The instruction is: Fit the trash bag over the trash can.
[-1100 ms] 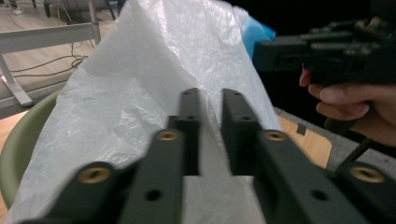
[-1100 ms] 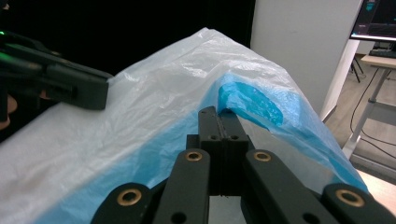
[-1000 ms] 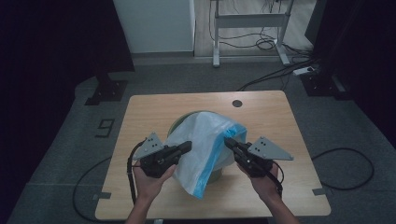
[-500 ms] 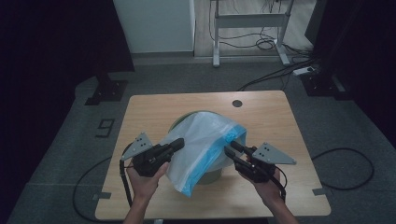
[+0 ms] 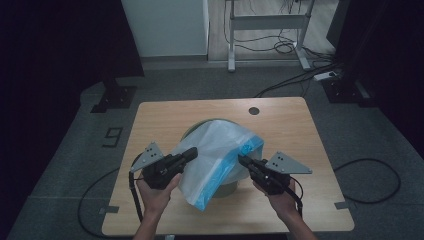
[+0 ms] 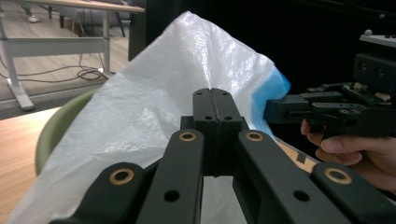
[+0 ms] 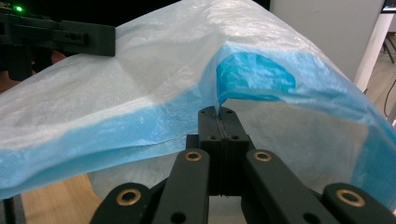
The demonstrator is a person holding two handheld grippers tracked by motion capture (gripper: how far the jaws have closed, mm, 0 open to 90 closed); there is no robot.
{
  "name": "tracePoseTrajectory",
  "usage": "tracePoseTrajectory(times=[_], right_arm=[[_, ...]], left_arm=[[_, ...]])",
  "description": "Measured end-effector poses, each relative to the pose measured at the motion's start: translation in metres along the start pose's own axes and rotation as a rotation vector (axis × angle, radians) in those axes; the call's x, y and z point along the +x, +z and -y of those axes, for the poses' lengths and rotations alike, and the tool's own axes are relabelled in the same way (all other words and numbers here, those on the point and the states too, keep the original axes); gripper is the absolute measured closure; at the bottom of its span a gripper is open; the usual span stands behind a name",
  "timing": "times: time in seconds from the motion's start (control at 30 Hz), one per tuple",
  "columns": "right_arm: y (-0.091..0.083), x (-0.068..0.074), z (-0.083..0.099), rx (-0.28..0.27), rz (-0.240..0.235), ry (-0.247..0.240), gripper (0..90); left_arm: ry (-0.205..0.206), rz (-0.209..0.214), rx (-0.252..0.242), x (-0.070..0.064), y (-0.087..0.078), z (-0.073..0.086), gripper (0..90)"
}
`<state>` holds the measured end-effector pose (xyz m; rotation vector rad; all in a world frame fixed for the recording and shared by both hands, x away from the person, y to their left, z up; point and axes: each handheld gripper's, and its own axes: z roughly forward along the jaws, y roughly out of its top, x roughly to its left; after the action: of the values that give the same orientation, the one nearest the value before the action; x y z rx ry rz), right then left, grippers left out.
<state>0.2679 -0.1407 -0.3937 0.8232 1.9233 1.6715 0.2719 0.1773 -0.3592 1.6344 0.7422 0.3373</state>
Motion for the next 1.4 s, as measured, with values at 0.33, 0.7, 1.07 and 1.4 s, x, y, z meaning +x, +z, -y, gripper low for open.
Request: tracePoseTrajectory(times=[0.33,0.7,1.07,1.4], right_arm=[[-0.005,-0.006,0.001,0.007,0.016,-0.012,89.0],[-0.016,-0.052,-0.019,0.013,0.134,0.01,89.0],[-0.041,-0.045,-0.008,0.007,0.105,0.0,88.9],[-0.058,-0.033,0.035,0.056,0.043,0.04,89.0]], left_arm=[[-0.045,-0.059,-0.049,0.017,-0.006,0.002,90.0],[-0.108,-0.114,-0.156,0.038,-0.02,0.0,90.0],[-0.076,-0.07,-0.138,0.025,-0.041,0.028,90.0],[-0.12,-0.065,-0.102,0.032,-0.054,0.065,90.0]])
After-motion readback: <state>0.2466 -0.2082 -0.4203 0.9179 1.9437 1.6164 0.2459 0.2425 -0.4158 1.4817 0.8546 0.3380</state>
